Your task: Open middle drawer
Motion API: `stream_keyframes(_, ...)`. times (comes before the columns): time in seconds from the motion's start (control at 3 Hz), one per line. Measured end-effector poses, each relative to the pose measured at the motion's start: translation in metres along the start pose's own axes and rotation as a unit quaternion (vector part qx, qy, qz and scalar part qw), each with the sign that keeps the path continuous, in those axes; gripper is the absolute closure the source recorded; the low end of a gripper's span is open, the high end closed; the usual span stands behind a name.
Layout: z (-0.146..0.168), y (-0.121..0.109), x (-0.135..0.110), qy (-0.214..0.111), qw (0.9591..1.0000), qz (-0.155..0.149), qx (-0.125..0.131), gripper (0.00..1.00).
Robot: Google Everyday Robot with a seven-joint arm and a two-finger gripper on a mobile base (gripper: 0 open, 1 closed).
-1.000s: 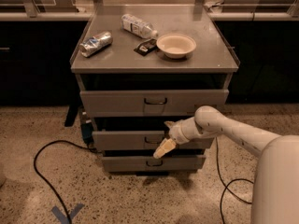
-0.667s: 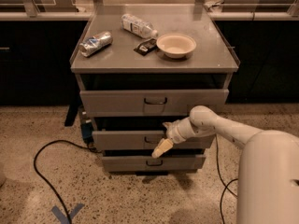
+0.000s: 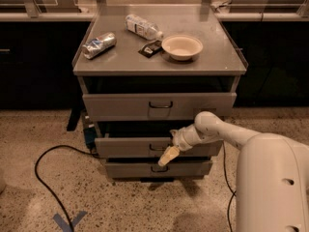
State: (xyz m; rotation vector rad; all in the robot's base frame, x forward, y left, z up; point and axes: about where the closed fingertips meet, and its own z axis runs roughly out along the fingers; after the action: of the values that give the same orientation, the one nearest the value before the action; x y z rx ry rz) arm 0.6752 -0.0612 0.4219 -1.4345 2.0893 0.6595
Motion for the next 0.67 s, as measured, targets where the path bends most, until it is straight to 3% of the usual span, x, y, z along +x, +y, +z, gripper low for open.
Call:
stream_keyframes(0.33,-0.0098,0.0270,0.0095,0.008,0.9995,0.018,-0.023,0.00)
stream_keyframes(0.67,-0.0087,0.0279,0.0098,0.008,0.9995,0.018,-0.024,0.00)
